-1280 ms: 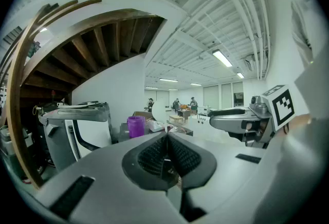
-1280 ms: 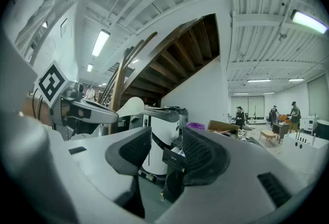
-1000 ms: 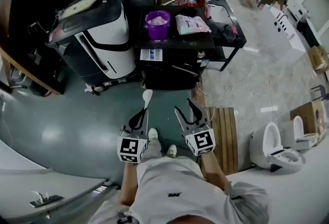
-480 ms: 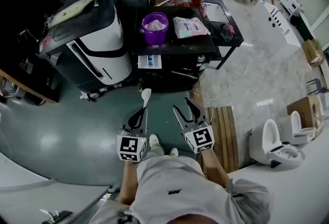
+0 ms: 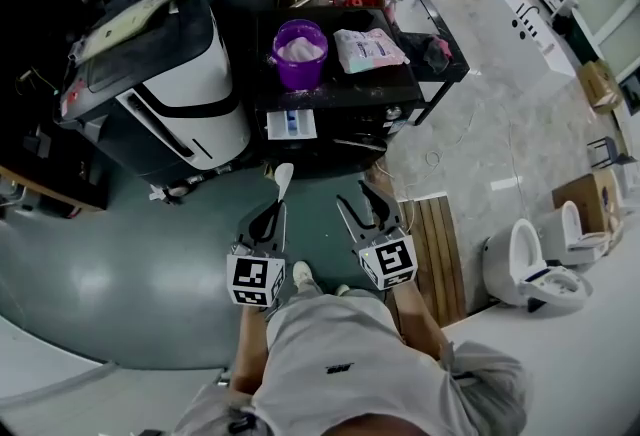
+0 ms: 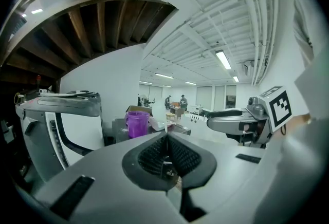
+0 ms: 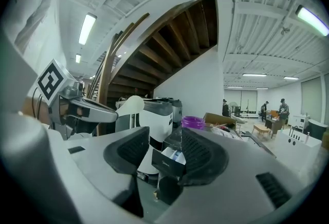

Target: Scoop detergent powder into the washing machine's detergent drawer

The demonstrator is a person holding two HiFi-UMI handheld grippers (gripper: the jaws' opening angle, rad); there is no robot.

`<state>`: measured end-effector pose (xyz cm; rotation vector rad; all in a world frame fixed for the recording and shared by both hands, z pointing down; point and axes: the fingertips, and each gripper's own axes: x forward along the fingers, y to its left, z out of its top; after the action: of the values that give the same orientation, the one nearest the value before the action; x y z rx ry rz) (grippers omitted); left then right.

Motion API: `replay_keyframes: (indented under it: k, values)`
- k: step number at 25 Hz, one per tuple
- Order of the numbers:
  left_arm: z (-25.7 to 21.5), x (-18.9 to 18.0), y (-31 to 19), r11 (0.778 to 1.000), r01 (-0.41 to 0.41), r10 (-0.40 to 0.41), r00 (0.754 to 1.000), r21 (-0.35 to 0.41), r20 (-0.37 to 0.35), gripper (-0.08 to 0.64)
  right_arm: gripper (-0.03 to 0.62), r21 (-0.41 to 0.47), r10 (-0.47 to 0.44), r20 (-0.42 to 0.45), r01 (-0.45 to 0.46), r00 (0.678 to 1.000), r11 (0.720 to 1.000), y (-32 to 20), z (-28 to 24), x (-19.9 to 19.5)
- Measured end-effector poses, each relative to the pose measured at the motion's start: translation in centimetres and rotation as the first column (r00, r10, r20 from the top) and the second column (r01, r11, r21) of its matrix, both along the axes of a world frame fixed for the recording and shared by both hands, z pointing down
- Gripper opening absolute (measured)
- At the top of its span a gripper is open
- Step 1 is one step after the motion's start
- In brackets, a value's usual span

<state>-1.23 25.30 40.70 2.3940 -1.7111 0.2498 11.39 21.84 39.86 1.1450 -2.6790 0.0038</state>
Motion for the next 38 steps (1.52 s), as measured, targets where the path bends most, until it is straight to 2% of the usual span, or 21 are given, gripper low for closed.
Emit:
replay_keyframes:
  k: [8, 20, 31, 38]
  values:
    - [0.7, -1.9, -2.3, 0.999, -0.041, 0.04, 0.999, -0.013, -0.033, 0.015, 0.196, -0.014, 0.038, -0.02, -0.038, 0.999, 0.999, -1.8, 0.5, -2.1]
    - [1.4, -3.4, -7.3, 0.999, -0.034, 0.031, 0.998, -0.04, -0.06, 0.015, 0.195, -0.045, 0.028, -0.016, -0.028, 0.999, 0.999, -6.8, 1.4, -3.9]
    - [1.3, -2.4, -13.8, 0.999, 0.008, -0.01, 0.999, -0.053, -0.034, 0.015, 0.195, -0.062, -0.028, -0.001, 0.028, 1.0, 0.998, -13.8, 1.9, -3.1]
    - [0.5, -0.7, -17.7, 0.997, 0.048, -0.048, 0.999, -0.053, 0.005, 0.015, 0.194, -0.062, -0.076, 0.036, 0.078, 0.996, 0.995, -18.2, 1.3, -2.1]
